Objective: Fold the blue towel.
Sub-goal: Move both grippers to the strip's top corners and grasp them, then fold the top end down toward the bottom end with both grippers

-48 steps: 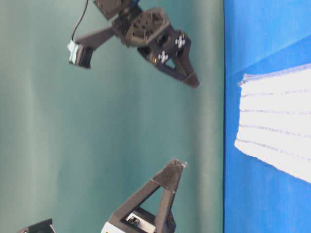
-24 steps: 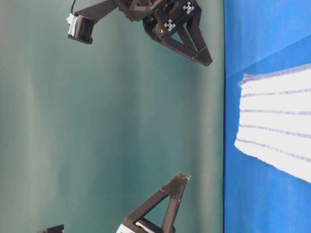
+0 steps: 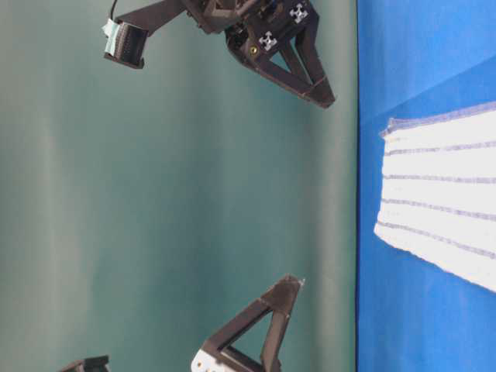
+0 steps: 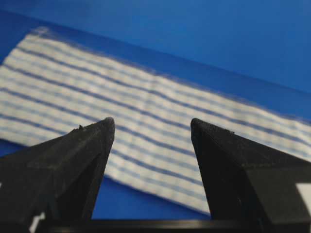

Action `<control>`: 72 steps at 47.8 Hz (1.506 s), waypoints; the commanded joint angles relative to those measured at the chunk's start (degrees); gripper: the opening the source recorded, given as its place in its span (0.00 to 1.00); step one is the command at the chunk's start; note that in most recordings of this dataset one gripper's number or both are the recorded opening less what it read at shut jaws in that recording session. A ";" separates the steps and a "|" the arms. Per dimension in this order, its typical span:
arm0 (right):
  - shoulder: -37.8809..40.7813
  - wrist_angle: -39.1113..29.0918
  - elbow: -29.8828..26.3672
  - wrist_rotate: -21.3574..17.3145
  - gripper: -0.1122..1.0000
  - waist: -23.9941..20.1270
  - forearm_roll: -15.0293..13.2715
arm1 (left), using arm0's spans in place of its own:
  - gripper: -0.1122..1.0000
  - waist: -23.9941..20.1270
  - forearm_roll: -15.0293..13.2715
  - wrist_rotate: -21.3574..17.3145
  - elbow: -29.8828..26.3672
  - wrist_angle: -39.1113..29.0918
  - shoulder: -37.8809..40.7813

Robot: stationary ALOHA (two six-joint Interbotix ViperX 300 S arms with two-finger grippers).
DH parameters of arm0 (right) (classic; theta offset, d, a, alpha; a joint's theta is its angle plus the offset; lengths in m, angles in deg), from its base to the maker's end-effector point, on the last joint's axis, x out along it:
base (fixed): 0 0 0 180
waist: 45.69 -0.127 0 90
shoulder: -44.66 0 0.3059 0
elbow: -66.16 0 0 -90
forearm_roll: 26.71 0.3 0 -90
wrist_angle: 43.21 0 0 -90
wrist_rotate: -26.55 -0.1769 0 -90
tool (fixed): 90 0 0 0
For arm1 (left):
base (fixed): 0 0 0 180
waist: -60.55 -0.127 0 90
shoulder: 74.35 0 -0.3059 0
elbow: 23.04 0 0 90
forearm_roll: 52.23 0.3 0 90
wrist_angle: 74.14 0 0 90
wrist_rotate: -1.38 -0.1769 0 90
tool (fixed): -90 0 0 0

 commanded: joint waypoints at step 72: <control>24.70 9.76 -11.25 0.09 0.15 8.09 2.20 | 0.15 -16.79 0.44 -9.40 -15.82 12.48 33.93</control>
